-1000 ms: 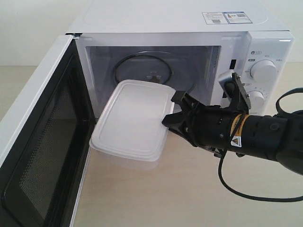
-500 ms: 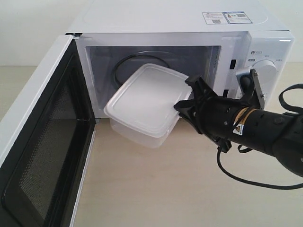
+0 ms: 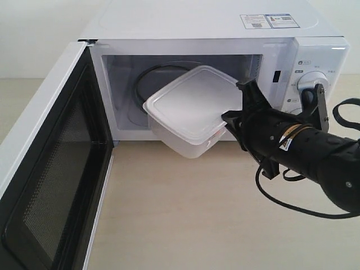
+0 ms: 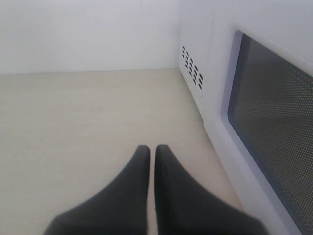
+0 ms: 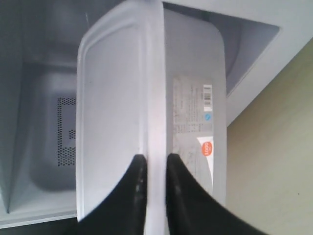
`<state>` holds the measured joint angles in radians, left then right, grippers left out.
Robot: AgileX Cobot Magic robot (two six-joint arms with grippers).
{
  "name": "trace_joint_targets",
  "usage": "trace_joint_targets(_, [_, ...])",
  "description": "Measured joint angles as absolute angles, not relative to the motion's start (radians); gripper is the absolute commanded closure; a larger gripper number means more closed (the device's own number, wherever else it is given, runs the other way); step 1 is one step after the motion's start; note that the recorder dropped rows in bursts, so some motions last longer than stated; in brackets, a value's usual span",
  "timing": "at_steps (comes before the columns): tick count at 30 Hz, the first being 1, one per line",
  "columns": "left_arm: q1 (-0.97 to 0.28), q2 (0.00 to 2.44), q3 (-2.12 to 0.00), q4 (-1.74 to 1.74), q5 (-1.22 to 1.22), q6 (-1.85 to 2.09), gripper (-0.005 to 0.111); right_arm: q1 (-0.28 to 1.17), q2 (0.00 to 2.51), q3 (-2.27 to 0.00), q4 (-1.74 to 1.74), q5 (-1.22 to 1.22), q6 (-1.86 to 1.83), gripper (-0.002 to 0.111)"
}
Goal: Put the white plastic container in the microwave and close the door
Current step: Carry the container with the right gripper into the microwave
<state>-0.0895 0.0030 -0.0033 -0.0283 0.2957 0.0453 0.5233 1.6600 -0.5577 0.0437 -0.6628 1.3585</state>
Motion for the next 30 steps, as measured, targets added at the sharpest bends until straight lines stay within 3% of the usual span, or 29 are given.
trace_joint_targets(10, [-0.09,0.003,-0.003,-0.028,0.296,0.045,0.102,0.628,1.707,-0.581,0.344,-0.734,1.207,0.108])
trace_joint_targets(30, [-0.09,0.003,-0.003,-0.028,0.296,0.045,0.102,0.647,1.994,-0.977,0.608,-0.674,1.127,0.108])
